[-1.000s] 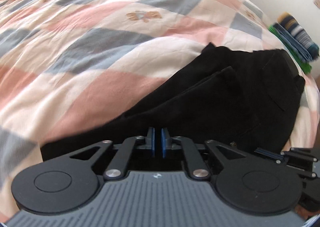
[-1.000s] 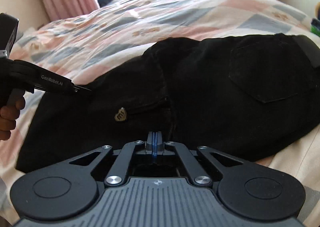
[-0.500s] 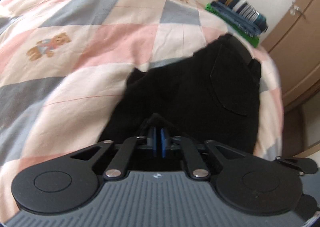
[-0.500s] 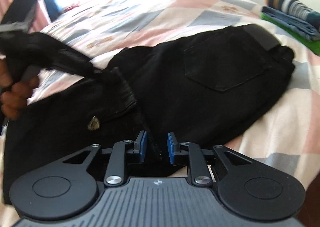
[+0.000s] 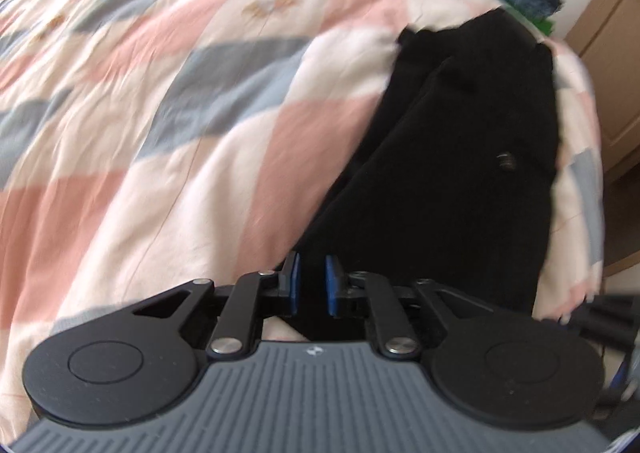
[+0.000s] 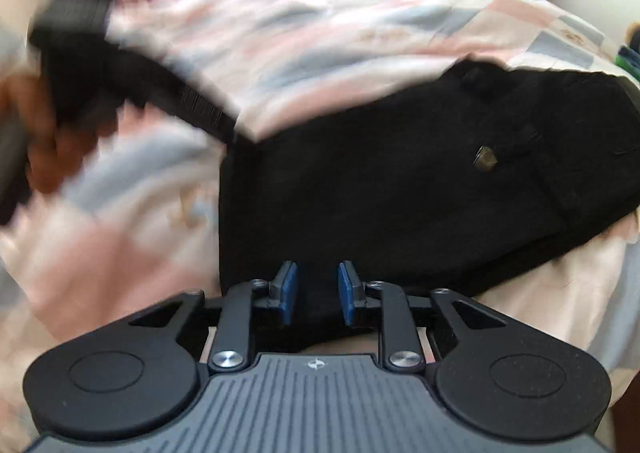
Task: Fold clothes
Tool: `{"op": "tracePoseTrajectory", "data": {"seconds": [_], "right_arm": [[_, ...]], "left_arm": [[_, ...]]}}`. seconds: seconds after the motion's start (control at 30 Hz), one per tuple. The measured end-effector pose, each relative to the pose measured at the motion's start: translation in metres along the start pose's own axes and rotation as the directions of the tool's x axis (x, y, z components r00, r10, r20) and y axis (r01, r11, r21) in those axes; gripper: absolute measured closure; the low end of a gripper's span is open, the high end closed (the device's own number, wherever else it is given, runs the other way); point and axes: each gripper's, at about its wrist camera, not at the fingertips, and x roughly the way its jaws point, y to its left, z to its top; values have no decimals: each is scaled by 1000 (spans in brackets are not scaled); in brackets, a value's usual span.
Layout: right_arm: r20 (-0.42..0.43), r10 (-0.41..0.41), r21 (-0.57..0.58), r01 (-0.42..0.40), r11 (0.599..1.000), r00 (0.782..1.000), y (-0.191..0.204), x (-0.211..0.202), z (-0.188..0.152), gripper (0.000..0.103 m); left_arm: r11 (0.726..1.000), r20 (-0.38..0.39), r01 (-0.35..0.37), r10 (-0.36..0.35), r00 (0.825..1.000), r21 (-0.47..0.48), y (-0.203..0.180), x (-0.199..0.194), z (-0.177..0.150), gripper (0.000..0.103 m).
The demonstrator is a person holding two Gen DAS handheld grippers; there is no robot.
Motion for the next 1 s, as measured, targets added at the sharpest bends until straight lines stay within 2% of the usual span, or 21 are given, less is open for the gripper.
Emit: {"op": "tracePoseTrajectory", "data": {"seconds": [0.13, 0.23, 0.3, 0.4, 0.47, 0.57, 0.63, 0.87, 1.0], "right_arm": [[-10, 24, 174, -22, 984, 1000, -22, -25, 21, 77], [-21, 10, 301, -3, 954, 1000, -46, -56, 32, 63], [-58, 1, 383, 22, 924, 998, -61, -74, 36, 52], [-97, -17, 474, 61, 879, 995, -79, -98, 42, 50], [-106, -41, 494, 89, 865, 993, -82, -119, 43, 47], [-116, -68, 498, 117, 859, 991, -78, -145, 45, 36], [-110, -82, 490, 125, 863, 991, -71, -161, 45, 35], [-96, -116, 464, 148, 873, 989, -45, -191, 44, 29], [-133, -142, 443, 187, 877, 981, -33, -194, 48, 29]], "left_arm": [[999, -23, -35, 34, 999, -9, -2, -20, 7, 91], [996, -55, -86, 85, 995, -10, -14, -51, 7, 87], [995, -71, -104, 103, 992, -10, -25, -75, 5, 81], [995, -85, -101, 100, 991, -13, -45, -108, -5, 75], [994, -105, -105, 102, 989, -15, -57, -125, -12, 74], [993, -134, -119, 116, 984, -16, -74, -148, -20, 70], [993, -133, -120, 118, 984, -9, -82, -164, -22, 69], [989, -52, -116, 121, 991, 90, -100, -205, -18, 63], [991, -27, -106, 108, 994, 80, -98, -215, -17, 62]]}}
